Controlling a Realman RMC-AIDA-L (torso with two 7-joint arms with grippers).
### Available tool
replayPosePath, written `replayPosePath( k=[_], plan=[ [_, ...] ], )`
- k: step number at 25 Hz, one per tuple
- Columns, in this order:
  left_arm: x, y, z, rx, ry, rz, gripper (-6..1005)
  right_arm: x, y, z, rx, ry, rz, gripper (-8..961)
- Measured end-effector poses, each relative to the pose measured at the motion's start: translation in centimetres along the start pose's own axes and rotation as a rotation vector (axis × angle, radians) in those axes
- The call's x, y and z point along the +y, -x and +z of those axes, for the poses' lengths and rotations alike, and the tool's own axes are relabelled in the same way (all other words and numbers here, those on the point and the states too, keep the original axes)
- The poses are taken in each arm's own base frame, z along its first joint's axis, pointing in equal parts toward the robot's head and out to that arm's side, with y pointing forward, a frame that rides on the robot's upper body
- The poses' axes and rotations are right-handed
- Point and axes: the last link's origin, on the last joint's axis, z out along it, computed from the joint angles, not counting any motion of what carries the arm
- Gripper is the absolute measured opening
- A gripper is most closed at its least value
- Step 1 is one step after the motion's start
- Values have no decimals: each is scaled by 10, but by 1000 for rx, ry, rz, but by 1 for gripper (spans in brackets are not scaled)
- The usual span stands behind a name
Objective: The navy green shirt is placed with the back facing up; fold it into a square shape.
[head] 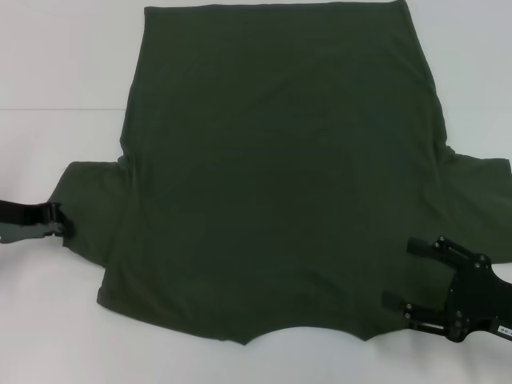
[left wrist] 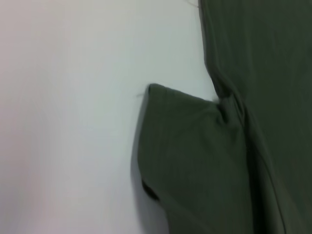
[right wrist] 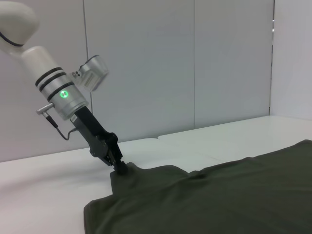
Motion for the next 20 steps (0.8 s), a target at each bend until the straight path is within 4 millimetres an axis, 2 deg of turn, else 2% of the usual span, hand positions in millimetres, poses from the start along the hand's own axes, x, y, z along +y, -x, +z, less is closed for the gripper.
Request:
replayPosePath(
  k=[20],
  plan=[
    [-10,-29,-40,52,-19,33,27,-2,2,2,-5,4,-6,945]
  ],
)
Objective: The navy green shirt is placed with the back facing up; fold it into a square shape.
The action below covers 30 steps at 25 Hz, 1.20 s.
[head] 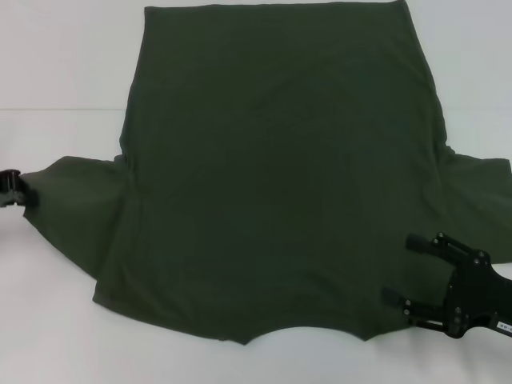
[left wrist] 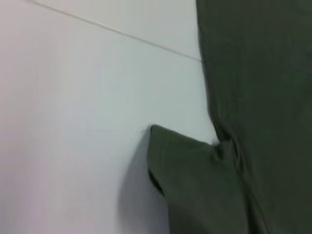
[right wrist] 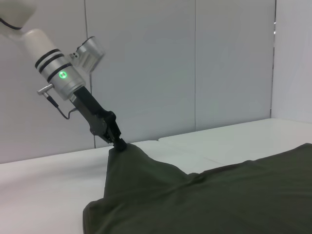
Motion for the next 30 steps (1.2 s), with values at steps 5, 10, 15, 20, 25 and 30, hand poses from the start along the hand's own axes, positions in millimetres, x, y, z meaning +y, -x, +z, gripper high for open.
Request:
replayPosePath(
  k=[5,10,15,20,25,30],
  plan=[
    [5,-7,-5,9,4,18,27,0,0,0,0,1,1,945],
    [12,-14,-8,7,17,37,27,0,0,1,0,1,2,945],
    [26,-22,-9,-8,46,67,28,1,0,1,1,3,2,946],
    [54,-32,-7,-15,79,110,28,2,-1,2,0,5,5,946],
    [95,-27,16,-73,116,194,28,3,-1,2,-1,8,11,946],
    [132,-9,46,-122,135,274,27,3,-1,2,0,10,11,946]
  ],
)
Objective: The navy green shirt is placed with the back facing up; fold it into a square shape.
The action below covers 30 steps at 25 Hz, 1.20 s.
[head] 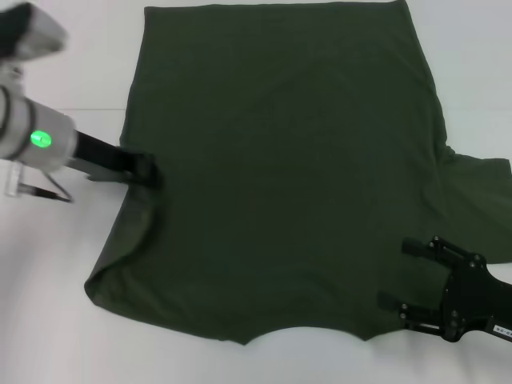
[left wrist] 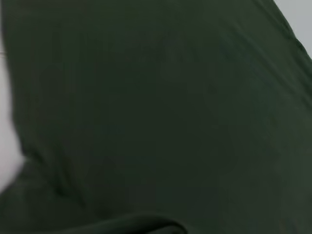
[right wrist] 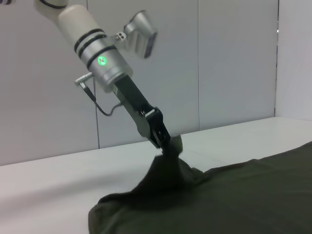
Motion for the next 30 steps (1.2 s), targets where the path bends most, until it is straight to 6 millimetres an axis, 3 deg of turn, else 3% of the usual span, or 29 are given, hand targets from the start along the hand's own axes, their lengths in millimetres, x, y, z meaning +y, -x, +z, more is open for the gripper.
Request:
replayPosePath(
  k=[5,19,30],
  plan=[
    [13,9,21,-8,4,18,27,0,0,0,0,-1,0,946],
    [1,28,34,-4,3,-51,34,-1,1,1,0,0,-1,947],
    [13,37,44,36,129,-89,224,-2,1,2,-3,-2,-3,946]
  ],
)
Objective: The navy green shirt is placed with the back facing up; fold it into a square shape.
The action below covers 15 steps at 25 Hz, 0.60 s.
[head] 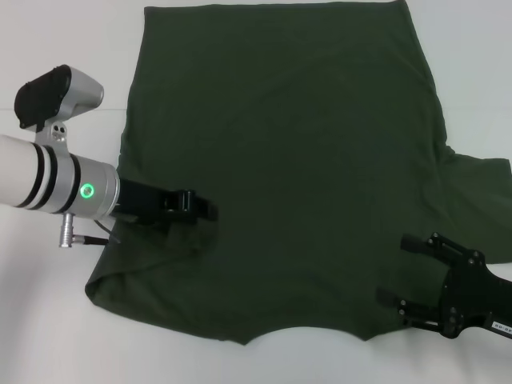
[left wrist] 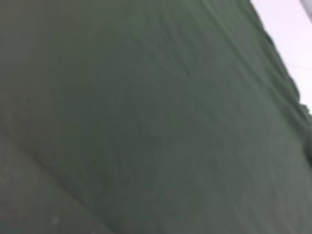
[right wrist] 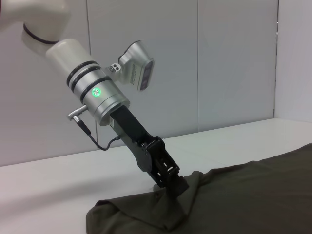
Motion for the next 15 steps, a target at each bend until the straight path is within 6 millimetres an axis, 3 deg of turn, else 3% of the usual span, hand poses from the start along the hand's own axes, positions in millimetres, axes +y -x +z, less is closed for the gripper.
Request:
replayPosePath(
  k=[4,15],
  plan=[
    [-3,2,-6,43,51,-46,325,-1,1,0,-1,-1,-1,946],
    [-51,12,-67,199,251,-354,752,-1,0,0,3,-8,-1,946]
  ],
)
